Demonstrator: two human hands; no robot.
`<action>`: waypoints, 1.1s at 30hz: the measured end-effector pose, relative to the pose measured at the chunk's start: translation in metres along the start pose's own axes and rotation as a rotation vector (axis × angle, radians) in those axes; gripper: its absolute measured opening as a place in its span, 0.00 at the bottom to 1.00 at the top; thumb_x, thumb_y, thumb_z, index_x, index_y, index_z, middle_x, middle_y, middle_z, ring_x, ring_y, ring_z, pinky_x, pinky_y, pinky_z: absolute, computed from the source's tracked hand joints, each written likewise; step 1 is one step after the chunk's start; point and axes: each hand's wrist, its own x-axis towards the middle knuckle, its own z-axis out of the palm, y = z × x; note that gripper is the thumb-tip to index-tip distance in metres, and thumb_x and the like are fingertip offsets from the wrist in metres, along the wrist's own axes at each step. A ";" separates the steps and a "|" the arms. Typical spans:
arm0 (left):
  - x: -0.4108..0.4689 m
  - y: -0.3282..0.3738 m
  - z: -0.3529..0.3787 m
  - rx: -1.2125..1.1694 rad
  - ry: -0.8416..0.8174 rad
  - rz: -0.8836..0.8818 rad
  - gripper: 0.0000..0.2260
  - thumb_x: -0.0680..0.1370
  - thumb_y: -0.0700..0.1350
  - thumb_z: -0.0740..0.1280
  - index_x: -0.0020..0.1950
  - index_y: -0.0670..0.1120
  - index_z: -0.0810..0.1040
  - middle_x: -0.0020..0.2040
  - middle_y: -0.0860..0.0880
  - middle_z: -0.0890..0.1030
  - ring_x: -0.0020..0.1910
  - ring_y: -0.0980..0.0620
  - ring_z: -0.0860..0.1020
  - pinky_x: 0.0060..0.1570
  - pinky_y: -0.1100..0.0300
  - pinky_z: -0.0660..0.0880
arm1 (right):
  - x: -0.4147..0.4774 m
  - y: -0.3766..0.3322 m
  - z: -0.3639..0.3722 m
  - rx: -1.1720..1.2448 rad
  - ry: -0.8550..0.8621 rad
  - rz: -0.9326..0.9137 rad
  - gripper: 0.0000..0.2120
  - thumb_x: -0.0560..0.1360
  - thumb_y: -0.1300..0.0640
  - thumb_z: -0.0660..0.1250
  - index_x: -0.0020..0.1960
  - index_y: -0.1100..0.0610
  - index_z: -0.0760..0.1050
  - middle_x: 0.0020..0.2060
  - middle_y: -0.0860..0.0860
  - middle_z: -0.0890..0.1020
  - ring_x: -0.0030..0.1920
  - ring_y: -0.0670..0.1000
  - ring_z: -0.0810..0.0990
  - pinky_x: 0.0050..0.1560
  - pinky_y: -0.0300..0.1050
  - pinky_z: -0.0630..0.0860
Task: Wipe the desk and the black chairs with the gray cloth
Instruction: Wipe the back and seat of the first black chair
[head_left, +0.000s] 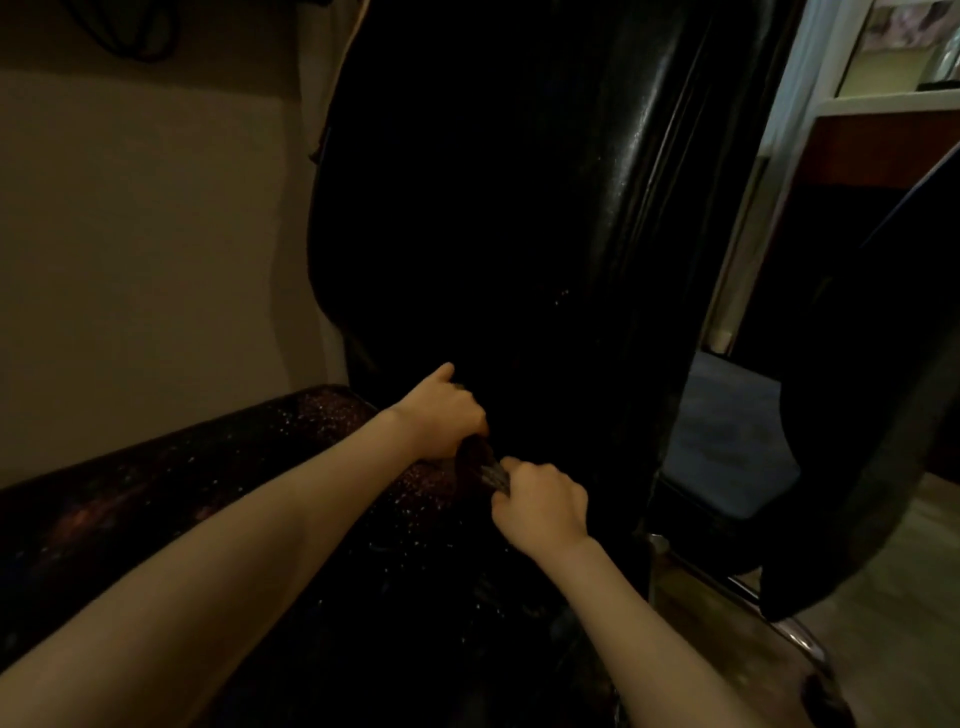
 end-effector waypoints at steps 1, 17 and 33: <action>-0.001 0.003 0.001 0.002 -0.003 -0.021 0.18 0.78 0.42 0.58 0.67 0.53 0.70 0.63 0.50 0.74 0.65 0.47 0.69 0.66 0.50 0.57 | -0.001 0.000 0.003 -0.001 0.006 -0.001 0.12 0.78 0.54 0.58 0.59 0.54 0.72 0.53 0.54 0.79 0.55 0.55 0.76 0.42 0.42 0.69; -0.097 -0.026 -0.095 0.008 0.128 -0.290 0.20 0.73 0.47 0.61 0.66 0.50 0.70 0.58 0.49 0.75 0.60 0.48 0.71 0.57 0.55 0.61 | -0.041 -0.030 -0.115 0.282 0.130 -0.263 0.22 0.71 0.54 0.65 0.64 0.47 0.71 0.52 0.54 0.79 0.54 0.58 0.77 0.49 0.43 0.73; -0.017 -0.050 -0.139 -1.394 0.661 -0.908 0.06 0.71 0.47 0.73 0.45 0.48 0.79 0.43 0.51 0.78 0.45 0.55 0.76 0.43 0.64 0.71 | -0.012 -0.021 -0.212 0.169 0.494 -0.078 0.13 0.74 0.58 0.64 0.58 0.57 0.74 0.56 0.57 0.72 0.52 0.60 0.75 0.42 0.47 0.67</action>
